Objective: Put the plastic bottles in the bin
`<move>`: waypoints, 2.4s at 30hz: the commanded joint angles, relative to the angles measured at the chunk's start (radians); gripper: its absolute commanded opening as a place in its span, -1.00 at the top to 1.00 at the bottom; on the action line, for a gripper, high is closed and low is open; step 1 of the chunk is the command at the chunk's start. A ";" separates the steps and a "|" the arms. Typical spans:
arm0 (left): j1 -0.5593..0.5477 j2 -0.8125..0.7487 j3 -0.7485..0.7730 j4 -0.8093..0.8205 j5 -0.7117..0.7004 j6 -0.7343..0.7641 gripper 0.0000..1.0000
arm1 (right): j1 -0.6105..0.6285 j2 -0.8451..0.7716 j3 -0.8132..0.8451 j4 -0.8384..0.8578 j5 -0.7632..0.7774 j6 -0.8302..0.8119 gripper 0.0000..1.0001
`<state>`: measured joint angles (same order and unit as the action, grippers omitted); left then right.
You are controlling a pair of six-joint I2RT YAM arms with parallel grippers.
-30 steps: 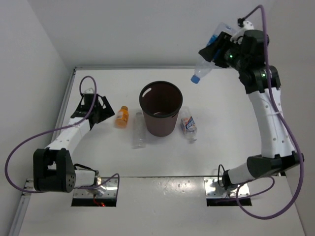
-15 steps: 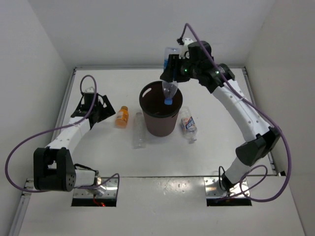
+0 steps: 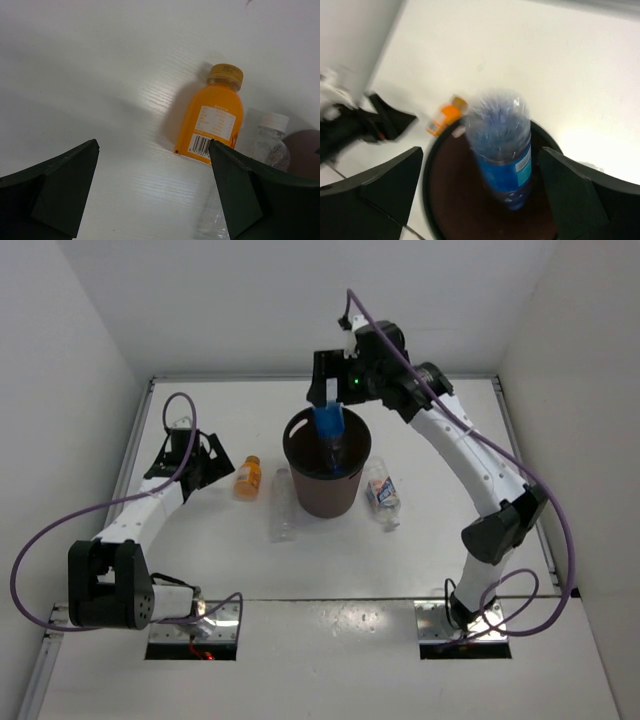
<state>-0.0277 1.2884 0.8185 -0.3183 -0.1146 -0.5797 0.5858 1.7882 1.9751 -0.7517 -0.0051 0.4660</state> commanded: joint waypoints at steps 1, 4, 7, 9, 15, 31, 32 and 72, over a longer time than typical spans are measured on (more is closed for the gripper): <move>0.008 -0.018 -0.001 0.024 0.009 -0.002 -0.98 | -0.004 -0.006 0.234 0.005 0.036 0.029 -1.00; 0.008 -0.028 -0.011 0.024 0.009 -0.002 -0.98 | -0.015 0.045 0.431 -0.058 0.073 0.040 -1.00; 0.008 -0.028 -0.012 0.024 0.009 -0.002 -0.98 | -0.027 -0.005 0.444 -0.087 0.201 0.062 -1.00; 0.008 -0.037 -0.012 0.024 0.018 -0.002 -0.98 | -0.058 -0.058 0.295 -0.101 0.319 0.115 -1.00; 0.008 -0.037 -0.012 0.024 0.027 -0.002 -0.98 | -0.230 -0.087 0.073 -0.354 0.419 0.287 -1.00; 0.008 -0.037 -0.002 0.042 0.055 -0.020 -0.98 | -0.486 -0.132 -0.729 0.003 -0.154 0.221 -1.00; 0.008 -0.037 -0.011 0.042 0.055 -0.020 -0.98 | -0.474 -0.131 -0.757 0.017 -0.154 0.209 -1.00; 0.008 -0.009 -0.002 0.042 0.082 -0.040 -0.98 | -0.382 -0.062 -0.191 -0.219 0.197 0.188 0.50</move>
<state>-0.0273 1.2850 0.8047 -0.2974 -0.0479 -0.5922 0.2161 1.8210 1.6005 -0.8978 0.1181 0.6655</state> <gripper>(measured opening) 0.992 0.653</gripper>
